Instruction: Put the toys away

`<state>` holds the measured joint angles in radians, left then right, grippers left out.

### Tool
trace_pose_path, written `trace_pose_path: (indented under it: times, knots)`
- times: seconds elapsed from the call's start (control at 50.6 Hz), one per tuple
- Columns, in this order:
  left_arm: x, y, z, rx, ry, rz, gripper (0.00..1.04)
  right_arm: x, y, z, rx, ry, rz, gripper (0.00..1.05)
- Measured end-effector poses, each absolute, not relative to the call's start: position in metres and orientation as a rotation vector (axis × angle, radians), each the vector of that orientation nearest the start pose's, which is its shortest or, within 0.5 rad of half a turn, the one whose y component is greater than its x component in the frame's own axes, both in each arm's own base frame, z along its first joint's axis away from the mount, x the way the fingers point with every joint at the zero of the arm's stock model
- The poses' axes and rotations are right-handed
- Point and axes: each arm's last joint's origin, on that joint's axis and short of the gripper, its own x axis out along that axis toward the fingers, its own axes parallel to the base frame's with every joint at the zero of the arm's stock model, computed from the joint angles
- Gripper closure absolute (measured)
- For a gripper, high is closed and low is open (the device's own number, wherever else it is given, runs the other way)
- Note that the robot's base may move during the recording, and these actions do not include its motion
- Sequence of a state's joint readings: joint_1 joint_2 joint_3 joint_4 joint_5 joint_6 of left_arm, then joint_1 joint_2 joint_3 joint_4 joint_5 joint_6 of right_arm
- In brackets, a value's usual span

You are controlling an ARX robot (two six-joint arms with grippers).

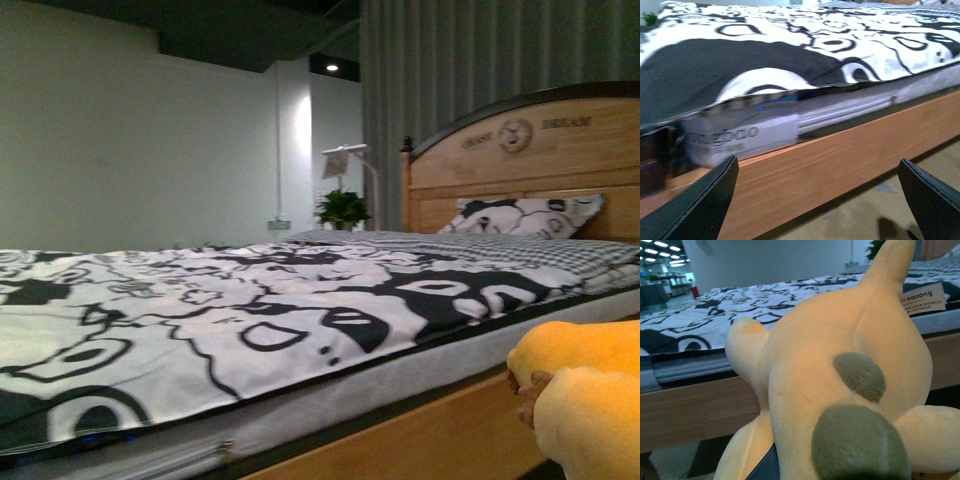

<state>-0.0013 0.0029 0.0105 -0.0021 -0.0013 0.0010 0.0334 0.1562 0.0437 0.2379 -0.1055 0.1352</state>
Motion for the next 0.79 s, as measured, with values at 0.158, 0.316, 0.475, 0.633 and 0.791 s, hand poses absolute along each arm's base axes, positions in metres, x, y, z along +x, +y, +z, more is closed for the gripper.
trace_pose_path:
  times: [0.158,0.316,0.475,0.633,0.791]
  knots:
    - [0.0972,-0.0001,0.1667,0.001,-0.006,0.0,0.06,0.105,0.0065,0.1887,0.13,-0.116,0.146,0.88]
    - [0.0972,-0.0001,0.1667,0.001,-0.006,0.0,0.06,0.105,0.0065,0.1887,0.13,-0.117,0.146,0.88]
    - [0.0972,-0.0001,0.1667,0.001,-0.006,-0.001,0.06,0.105,0.0065,0.1887,0.13,-0.117,0.146,0.88]
    - [0.0972,-0.0001,0.1667,0.001,-0.006,0.0,0.06,0.105,0.0065,0.1887,0.13,-0.117,0.146,0.88]
    - [0.0972,-0.0001,0.1667,0.001,-0.006,0.0,0.06,0.105,0.0065,0.1887,0.13,-0.117,0.146,0.88]
